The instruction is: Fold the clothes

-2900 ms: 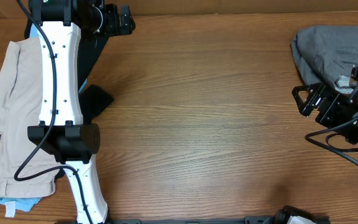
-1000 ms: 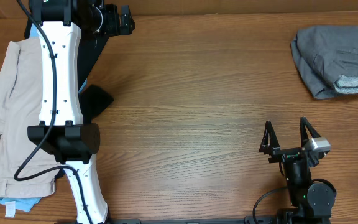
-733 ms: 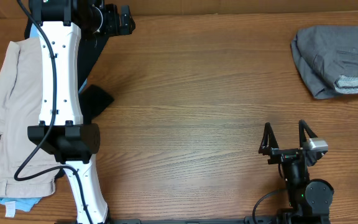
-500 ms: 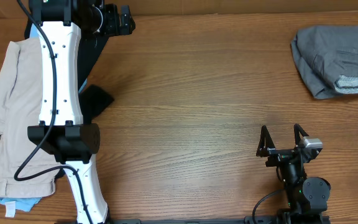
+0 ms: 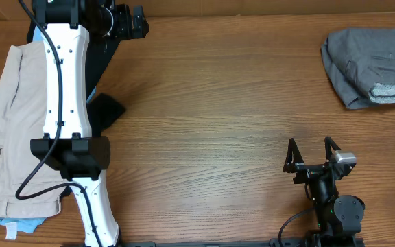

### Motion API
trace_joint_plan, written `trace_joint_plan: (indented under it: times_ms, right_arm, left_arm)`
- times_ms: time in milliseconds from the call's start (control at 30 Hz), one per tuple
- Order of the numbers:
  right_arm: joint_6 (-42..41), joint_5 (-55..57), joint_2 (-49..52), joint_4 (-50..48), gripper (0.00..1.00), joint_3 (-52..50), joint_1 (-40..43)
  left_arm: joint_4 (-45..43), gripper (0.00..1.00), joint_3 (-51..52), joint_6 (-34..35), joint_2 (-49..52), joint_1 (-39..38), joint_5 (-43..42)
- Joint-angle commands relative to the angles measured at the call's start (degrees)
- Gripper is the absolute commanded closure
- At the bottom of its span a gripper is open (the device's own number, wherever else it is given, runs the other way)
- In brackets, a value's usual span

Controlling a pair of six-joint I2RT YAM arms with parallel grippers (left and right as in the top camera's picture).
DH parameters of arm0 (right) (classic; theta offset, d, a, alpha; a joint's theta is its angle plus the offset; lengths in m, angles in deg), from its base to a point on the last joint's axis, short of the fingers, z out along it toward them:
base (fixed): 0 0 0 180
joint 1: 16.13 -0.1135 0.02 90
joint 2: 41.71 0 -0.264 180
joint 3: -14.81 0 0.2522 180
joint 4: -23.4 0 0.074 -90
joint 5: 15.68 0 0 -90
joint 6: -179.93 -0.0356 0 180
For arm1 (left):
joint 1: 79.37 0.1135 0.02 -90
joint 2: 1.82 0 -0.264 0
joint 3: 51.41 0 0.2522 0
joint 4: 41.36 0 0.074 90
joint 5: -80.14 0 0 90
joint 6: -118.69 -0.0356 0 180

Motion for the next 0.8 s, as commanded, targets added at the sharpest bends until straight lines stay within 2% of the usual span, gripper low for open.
trace_joint_plan:
  times_ms: [0, 533, 767]
  right_arm:
    - [0.02, 0.59, -0.68, -0.2, 0.0, -0.61, -0.28]
    - [0.02, 0.57, -0.68, -0.2, 0.0, -0.61, -0.28]
    - [0.02, 0.59, -0.68, -0.2, 0.0, -0.61, -0.28]
  left_arm:
    - [-0.04, 0.0, 0.24, -1.11, 0.42, -0.35, 0.33]
    - [-0.04, 0.0, 0.24, -1.11, 0.37, -0.33, 0.59]
    - [-0.17, 0.0, 4.22, -1.11, -7.48, -1.07, 0.55]
